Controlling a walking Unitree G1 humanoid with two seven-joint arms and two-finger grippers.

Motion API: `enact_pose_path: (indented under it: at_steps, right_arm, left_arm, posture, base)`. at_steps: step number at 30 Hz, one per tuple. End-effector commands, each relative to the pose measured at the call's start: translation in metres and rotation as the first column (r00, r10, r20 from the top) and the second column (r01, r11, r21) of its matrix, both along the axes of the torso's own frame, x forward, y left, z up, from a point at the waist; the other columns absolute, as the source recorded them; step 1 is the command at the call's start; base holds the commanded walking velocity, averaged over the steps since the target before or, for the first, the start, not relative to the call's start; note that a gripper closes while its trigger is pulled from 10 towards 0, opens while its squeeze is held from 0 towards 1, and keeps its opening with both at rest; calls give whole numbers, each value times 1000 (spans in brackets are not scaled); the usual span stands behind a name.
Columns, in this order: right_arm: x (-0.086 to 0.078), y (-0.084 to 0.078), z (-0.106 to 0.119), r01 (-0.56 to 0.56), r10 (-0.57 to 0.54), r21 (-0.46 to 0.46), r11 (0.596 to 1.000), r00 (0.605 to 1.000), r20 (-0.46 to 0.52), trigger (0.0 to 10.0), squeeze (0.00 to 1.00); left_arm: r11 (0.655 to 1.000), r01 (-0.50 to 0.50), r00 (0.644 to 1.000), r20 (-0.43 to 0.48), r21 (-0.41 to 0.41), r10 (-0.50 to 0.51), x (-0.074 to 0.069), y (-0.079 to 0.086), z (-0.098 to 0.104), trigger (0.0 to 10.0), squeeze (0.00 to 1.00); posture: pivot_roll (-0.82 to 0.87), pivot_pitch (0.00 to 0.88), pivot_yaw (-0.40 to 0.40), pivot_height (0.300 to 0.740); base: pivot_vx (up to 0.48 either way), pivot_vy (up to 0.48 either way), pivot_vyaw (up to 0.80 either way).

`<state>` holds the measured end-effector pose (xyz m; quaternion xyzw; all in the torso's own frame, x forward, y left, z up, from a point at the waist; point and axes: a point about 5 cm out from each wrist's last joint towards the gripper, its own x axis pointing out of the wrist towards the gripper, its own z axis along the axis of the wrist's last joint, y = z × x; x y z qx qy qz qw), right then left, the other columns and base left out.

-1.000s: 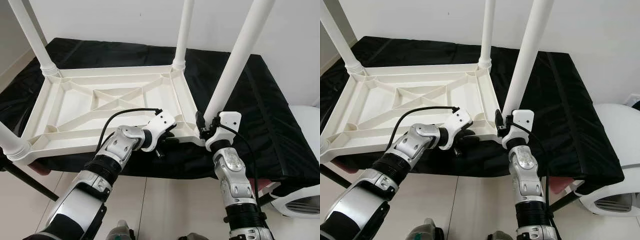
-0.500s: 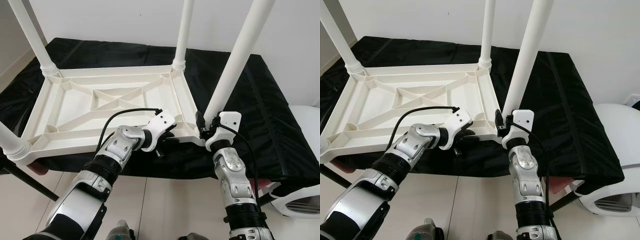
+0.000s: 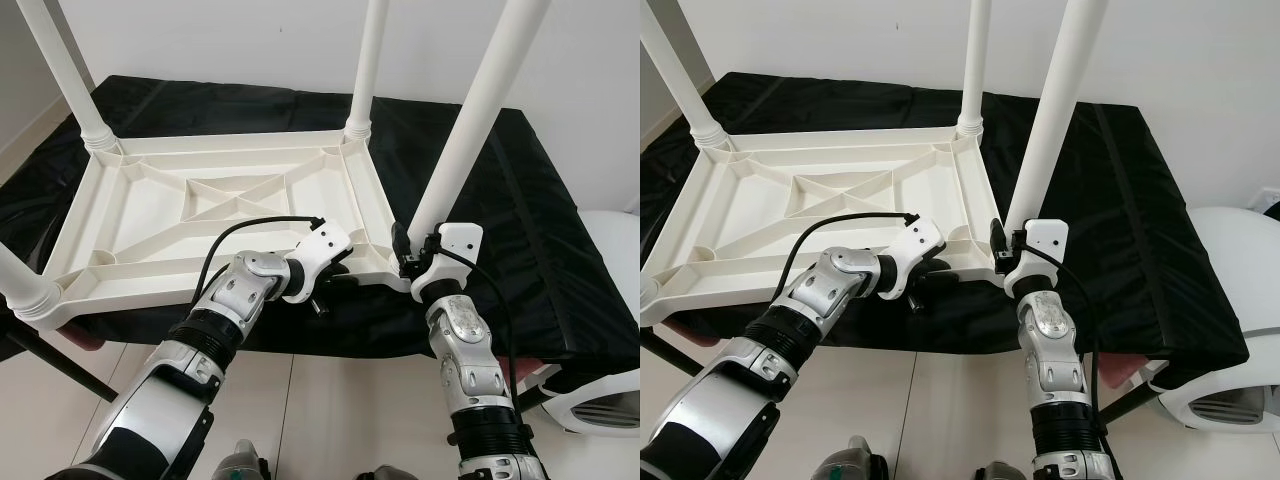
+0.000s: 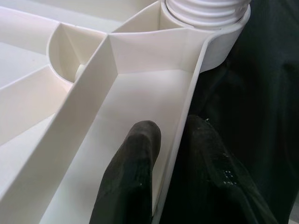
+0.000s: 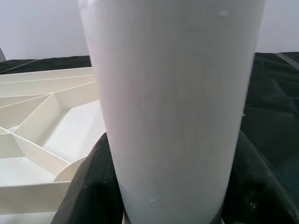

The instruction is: Building children table

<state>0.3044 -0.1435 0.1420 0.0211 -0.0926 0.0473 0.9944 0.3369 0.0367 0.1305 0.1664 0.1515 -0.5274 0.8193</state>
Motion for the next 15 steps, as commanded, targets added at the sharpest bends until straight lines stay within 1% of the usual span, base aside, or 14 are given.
enact_pose_path:
  at_steps: [1, 2, 4, 7, 15]
  right_arm:
    - [1, 5, 2, -5, 5, 65, 998, 1000, 3, 0, 0]
    - [3, 3, 2, -11, 11, 44, 999, 1000, -4, 10000, 0]
    - [3, 3, 2, -11, 11, 44, 999, 1000, -4, 10000, 0]
    - [6, -1, 3, -23, 23, 14, 1000, 1000, -15, 10000, 0]
    - [6, -1, 3, -21, 22, 12, 1000, 1000, -15, 10000, 0]
  left_arm:
    - [993, -115, 992, 46, 25, 114, 6, 0, -1, 10000, 0]
    - [993, -109, 993, 60, 39, 107, 7, 2, -1, 10000, 0]
    - [993, -109, 993, 60, 39, 107, 7, 2, -1, 10000, 0]
    - [993, -97, 993, 79, 66, 92, 8, 4, -1, 10000, 0]
    - [993, -98, 993, 78, 65, 93, 8, 4, -1, 10000, 0]
  posture:
    - [-38, 0, 0, 740]
    - [-35, 0, 0, 740]
    - [-35, 0, 0, 740]
    - [-34, 0, 0, 740]
    - [-34, 0, 0, 740]
  base:
    - [0, 0, 0]
    - [0, 0, 0]
    - [0, 0, 0]
    - [0, 0, 0]
    - [0, 0, 0]
